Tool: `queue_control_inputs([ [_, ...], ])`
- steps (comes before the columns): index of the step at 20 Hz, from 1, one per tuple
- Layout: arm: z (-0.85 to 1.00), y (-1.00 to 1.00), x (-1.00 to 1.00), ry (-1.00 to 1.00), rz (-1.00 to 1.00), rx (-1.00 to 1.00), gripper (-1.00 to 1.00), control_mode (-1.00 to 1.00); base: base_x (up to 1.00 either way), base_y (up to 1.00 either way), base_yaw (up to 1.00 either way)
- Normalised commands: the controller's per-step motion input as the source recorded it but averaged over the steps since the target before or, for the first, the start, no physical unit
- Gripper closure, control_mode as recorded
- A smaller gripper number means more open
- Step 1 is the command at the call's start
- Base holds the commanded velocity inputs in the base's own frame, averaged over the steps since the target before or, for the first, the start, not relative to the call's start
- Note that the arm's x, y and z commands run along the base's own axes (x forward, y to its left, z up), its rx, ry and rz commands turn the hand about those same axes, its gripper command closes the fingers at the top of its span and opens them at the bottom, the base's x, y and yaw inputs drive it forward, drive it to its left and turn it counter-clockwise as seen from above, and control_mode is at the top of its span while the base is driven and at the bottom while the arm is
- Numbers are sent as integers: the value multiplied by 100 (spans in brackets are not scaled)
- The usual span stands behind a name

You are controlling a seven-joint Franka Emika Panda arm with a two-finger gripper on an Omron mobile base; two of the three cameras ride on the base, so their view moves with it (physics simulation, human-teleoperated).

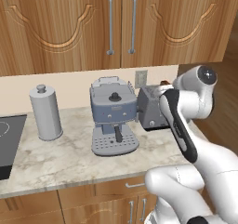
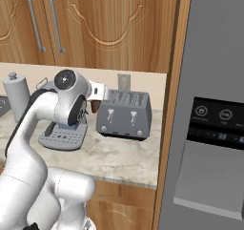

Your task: Start the toaster. Once the lever pops up, take the bread to the plate on the dining counter.

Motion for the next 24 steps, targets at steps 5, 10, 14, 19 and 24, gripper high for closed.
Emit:
queue_control_inputs([
  [5,1,17,-65,14,0,-4,100,-100,0,0,0],
  [10,-15,9,-55,4,0,-3,100,-100,0,0,0],
  [14,-18,1,-33,4,0,0,100,-100,0,0,0],
  [19,-32,0,-38,1,1,0,100,-100,0,0,0],
  [24,-17,0,-44,0,0,0,100,-100,0,0,0],
])
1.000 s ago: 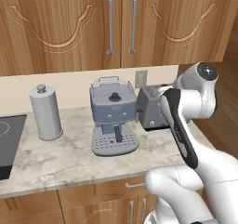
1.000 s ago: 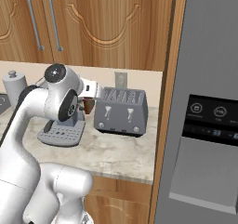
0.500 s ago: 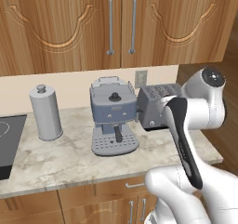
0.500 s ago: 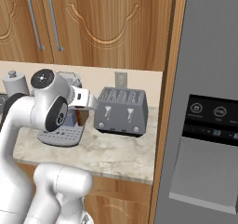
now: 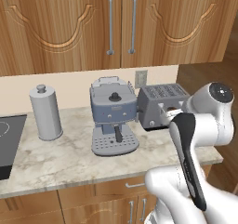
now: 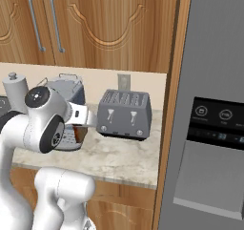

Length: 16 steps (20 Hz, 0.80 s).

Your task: Start the toaster. Once the lever pops up, take the bread to the plate on the dining counter.

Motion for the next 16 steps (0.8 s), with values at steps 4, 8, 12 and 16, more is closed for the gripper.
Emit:
queue_control_inputs([
  [4,-4,0,-41,0,0,0,100,-100,0,0,0],
  [8,0,0,-43,0,0,0,100,-100,0,0,0],
  [12,0,0,-13,0,0,0,100,100,-47,0,0],
  [16,0,0,0,0,0,0,100,100,-92,0,6],
])
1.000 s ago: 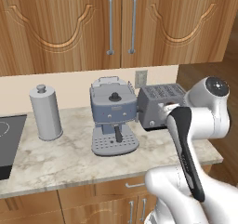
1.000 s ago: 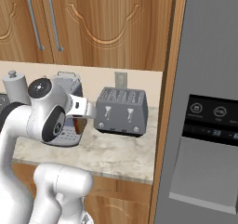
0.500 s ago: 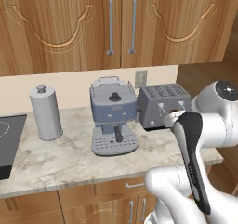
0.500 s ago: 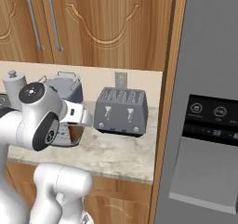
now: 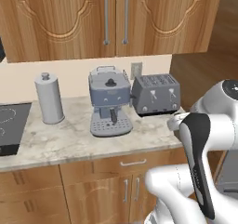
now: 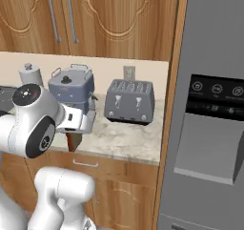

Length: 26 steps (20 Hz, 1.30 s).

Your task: Start the toaster. Once the lever pops up, take the bread to the plate on the dining counter.

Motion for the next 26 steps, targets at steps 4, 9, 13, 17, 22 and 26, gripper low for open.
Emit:
queue_control_inputs([
  [4,0,0,0,0,0,0,100,100,-100,7,46],
  [9,0,0,0,0,0,0,100,100,-54,2,94],
  [13,0,0,0,0,0,0,100,100,-20,4,100],
  [17,0,0,0,0,0,0,100,100,-22,7,100],
  [22,0,0,0,0,0,0,100,100,-28,18,100],
  [26,0,0,0,0,0,0,100,100,-18,31,99],
])
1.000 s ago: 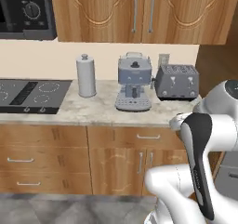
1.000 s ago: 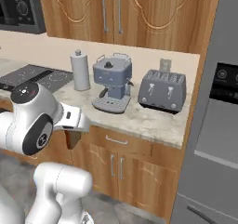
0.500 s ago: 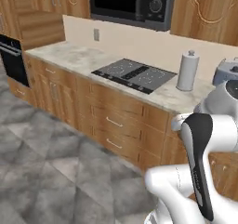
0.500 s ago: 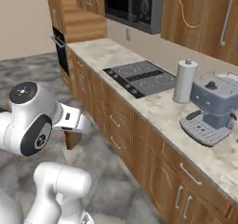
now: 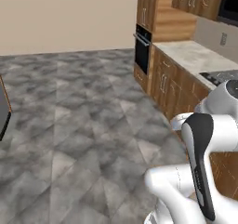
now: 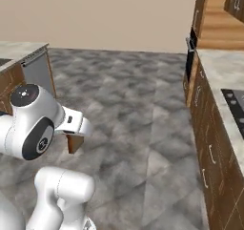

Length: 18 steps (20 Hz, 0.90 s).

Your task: Start the toaster. Once the lever pops up, take the bread to the plate on the dining counter.

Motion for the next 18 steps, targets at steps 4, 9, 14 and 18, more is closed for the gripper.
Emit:
queue_control_inputs([
  [4,0,0,0,0,0,0,100,100,0,54,91],
  [9,0,0,0,0,0,0,100,100,1,74,80],
  [14,0,0,0,0,0,0,100,100,2,74,54],
  [18,0,0,0,0,0,0,100,100,0,94,30],
])
